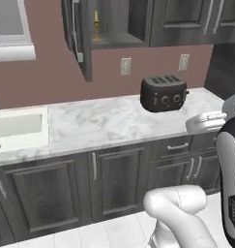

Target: Get the candle and the liquor from the cabinet and move them to the dining counter.

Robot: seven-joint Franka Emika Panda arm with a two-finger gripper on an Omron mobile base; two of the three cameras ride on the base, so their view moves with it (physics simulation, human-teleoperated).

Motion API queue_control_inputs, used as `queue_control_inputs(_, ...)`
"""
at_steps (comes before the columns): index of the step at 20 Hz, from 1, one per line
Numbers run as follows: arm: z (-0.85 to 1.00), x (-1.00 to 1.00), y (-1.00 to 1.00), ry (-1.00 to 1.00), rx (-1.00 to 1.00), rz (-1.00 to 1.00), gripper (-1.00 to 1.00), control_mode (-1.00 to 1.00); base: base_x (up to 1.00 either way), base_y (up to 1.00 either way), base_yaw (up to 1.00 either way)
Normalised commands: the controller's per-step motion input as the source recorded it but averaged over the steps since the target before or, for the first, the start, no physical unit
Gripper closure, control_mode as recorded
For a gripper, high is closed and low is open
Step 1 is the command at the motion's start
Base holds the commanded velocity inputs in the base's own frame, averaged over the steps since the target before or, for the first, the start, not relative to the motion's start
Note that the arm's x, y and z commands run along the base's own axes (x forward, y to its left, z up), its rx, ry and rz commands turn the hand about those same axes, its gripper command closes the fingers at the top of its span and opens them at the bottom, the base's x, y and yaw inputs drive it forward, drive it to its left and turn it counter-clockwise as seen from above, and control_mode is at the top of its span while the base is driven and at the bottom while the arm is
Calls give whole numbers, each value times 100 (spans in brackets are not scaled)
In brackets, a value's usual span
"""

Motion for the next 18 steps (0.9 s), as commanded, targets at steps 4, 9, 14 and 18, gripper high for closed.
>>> queue_control_inputs(4,0,0,0,0,0,0,-100,100,61,-53,11)
queue_control_inputs(9,0,0,0,0,0,0,-100,100,79,-39,15)
queue_control_inputs(14,0,0,0,0,0,0,-100,100,89,0,9)
queue_control_inputs(18,0,0,0,0,0,0,-100,100,84,0,3)
